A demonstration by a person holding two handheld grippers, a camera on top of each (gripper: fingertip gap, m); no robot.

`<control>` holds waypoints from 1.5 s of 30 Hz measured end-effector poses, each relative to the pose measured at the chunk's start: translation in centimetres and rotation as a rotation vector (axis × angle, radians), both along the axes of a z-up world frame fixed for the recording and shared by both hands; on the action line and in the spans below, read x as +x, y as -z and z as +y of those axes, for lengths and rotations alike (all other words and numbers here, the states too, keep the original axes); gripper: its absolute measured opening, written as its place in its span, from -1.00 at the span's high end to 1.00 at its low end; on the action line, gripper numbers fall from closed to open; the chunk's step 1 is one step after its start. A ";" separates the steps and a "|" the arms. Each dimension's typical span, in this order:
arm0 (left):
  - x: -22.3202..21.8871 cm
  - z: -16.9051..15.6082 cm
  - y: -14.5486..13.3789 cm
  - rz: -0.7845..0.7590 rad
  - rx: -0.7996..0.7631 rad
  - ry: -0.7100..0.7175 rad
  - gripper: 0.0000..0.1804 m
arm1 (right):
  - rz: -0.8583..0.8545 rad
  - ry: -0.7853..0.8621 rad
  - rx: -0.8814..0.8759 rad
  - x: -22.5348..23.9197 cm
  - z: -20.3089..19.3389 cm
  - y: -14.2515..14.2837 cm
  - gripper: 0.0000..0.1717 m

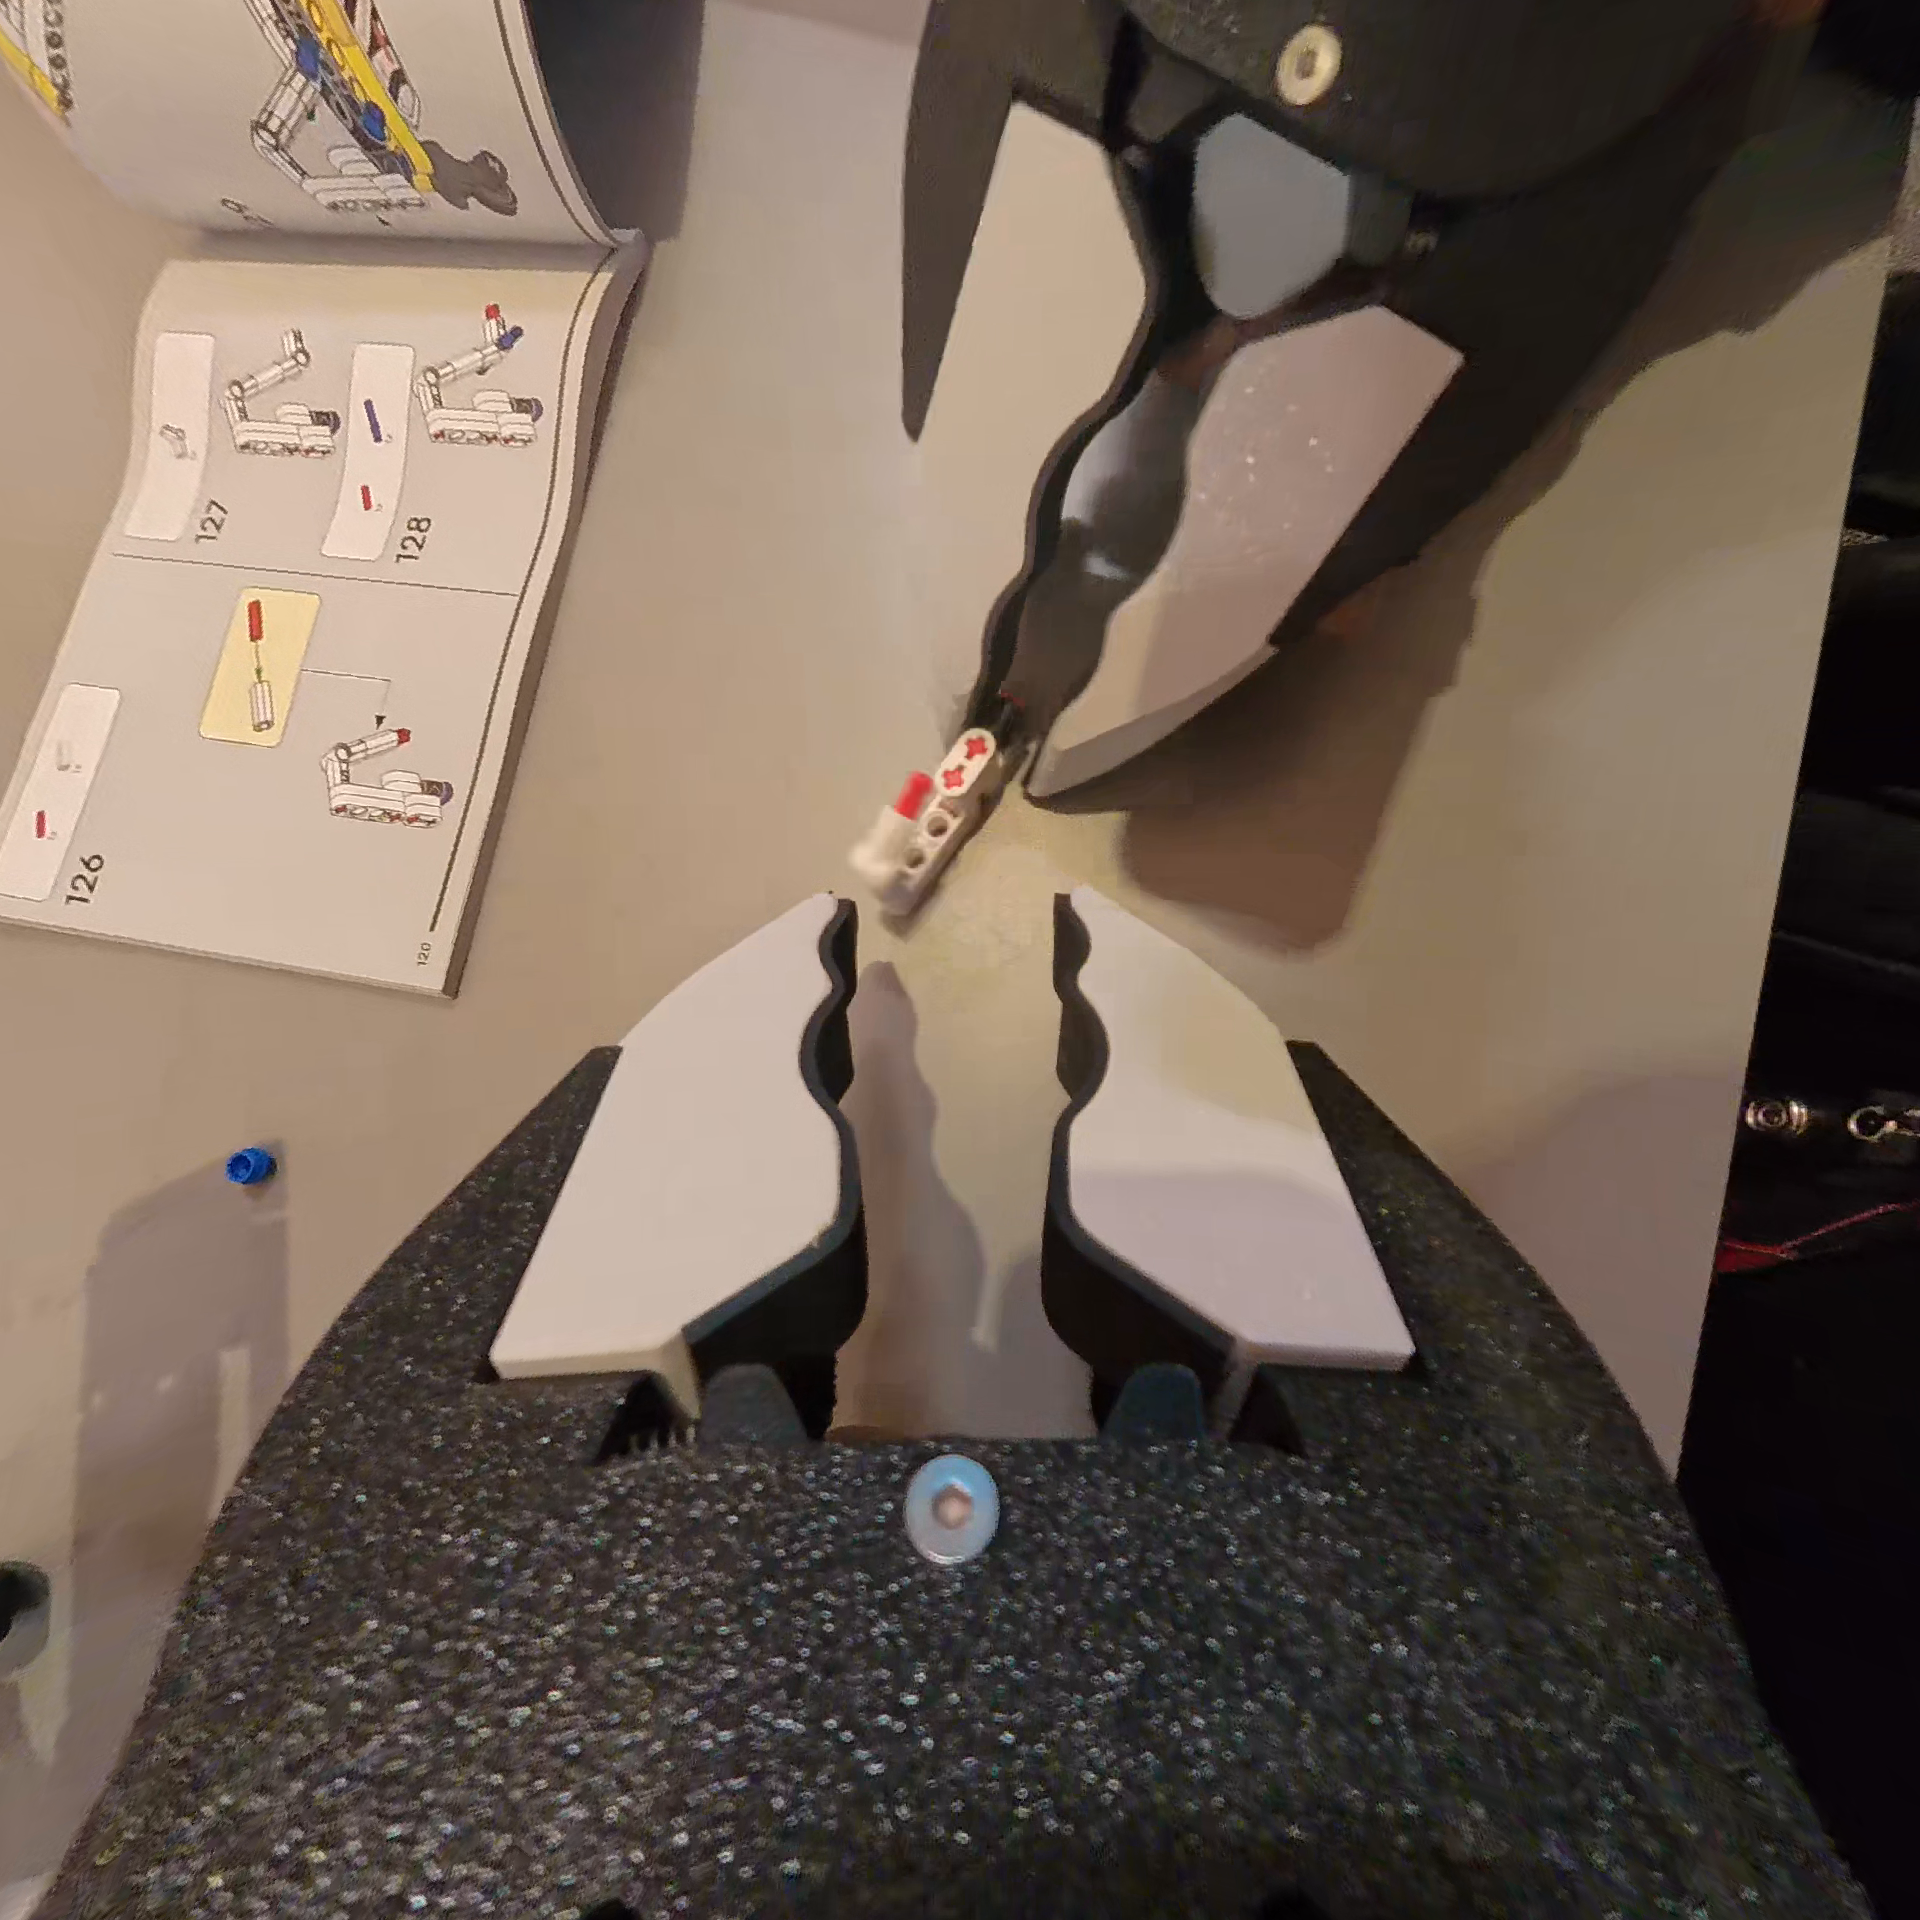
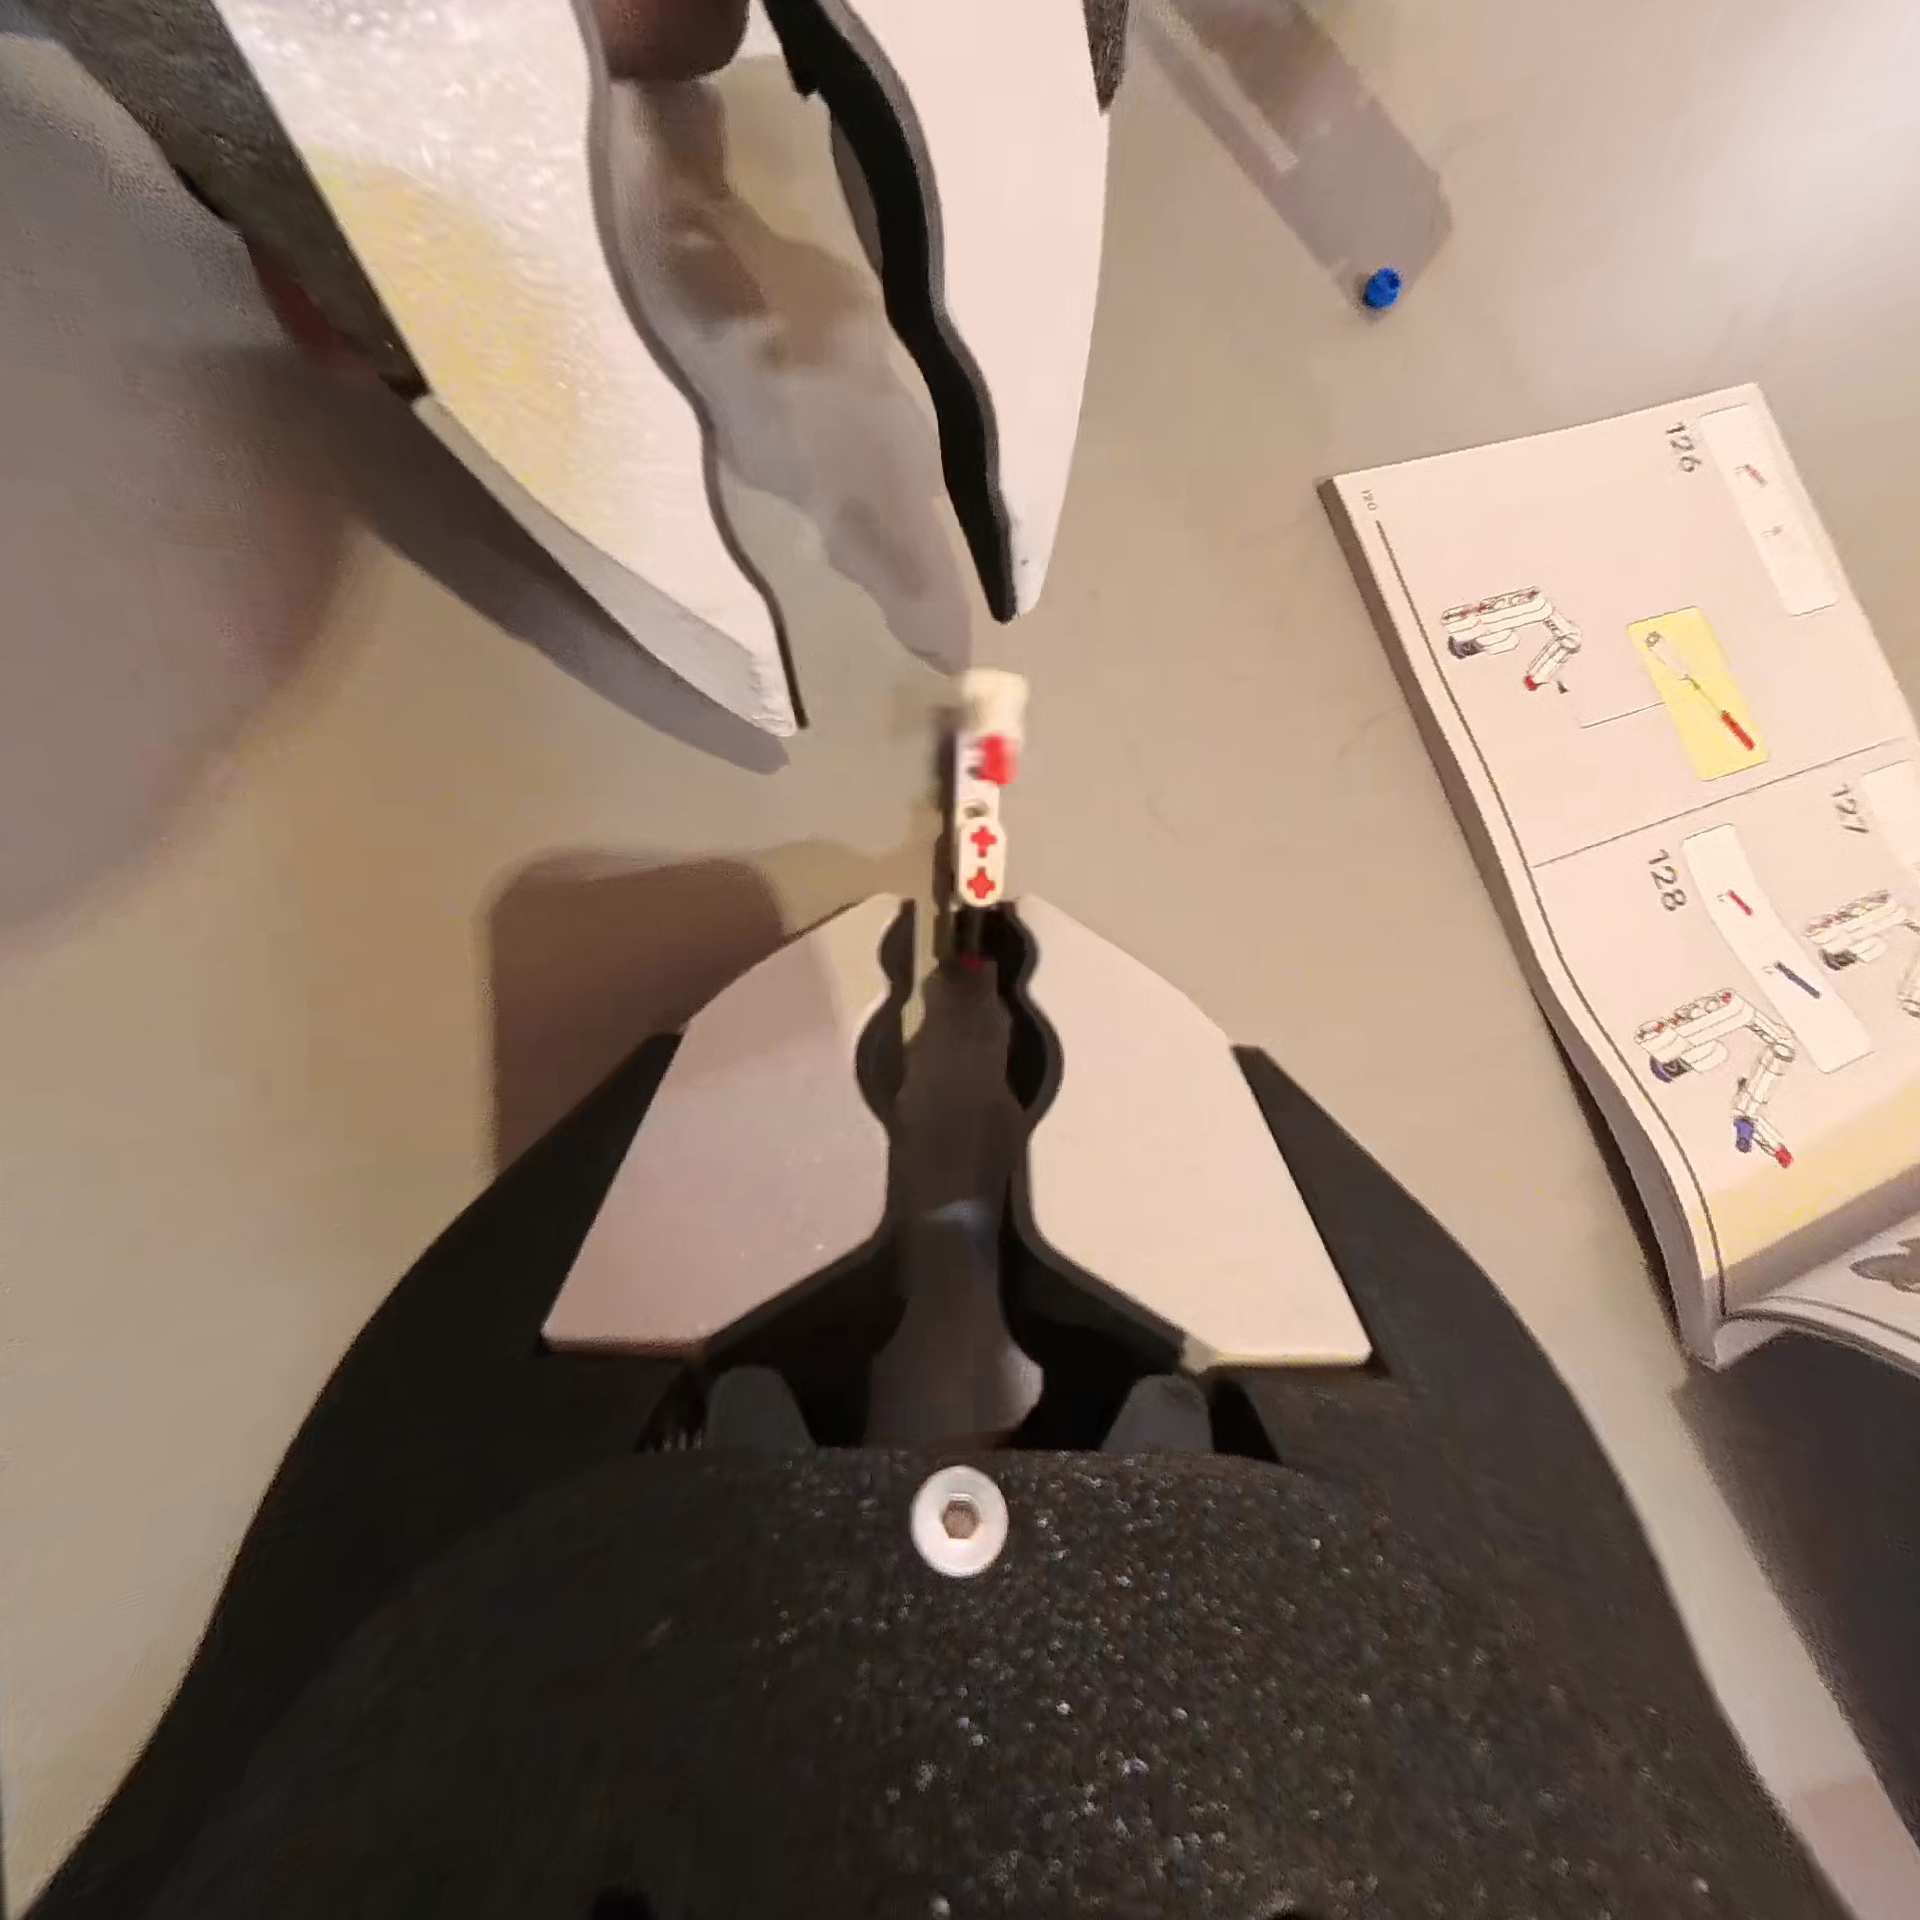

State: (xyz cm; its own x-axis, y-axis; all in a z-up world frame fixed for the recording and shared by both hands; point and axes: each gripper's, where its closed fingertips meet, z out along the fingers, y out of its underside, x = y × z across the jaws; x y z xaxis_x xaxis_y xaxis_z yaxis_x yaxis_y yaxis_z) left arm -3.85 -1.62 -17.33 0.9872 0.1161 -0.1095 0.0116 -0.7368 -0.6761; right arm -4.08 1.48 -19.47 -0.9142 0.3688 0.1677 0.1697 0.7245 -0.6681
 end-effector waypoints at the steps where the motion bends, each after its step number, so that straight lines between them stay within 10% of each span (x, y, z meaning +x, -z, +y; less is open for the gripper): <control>1: 0.1 0.0 0.0 0.005 0.000 0.012 0.59 | -0.015 -0.010 -0.007 -0.1 0.0 0.0 0.90; 14: -0.9 1.8 -1.4 0.031 0.169 0.012 0.53 | -0.199 -0.161 -0.313 0.8 0.6 -2.9 0.91; 25: 0.5 4.6 -4.1 -0.092 0.464 0.137 0.88 | -0.195 -0.212 -0.412 1.4 1.5 -4.2 0.91; 45: -0.3 3.9 -2.3 0.325 0.032 0.191 0.91 | 0.186 -0.214 -0.055 0.0 0.9 -4.5 0.86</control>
State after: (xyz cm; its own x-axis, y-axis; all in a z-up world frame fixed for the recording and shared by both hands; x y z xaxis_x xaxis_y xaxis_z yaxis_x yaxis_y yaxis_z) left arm -4.11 2.25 -15.01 0.9057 -0.0585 -0.4198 -0.3429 -0.6834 -0.6445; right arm -4.04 2.40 -15.02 -0.9276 0.1842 0.3250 -0.1124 0.6921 -0.7130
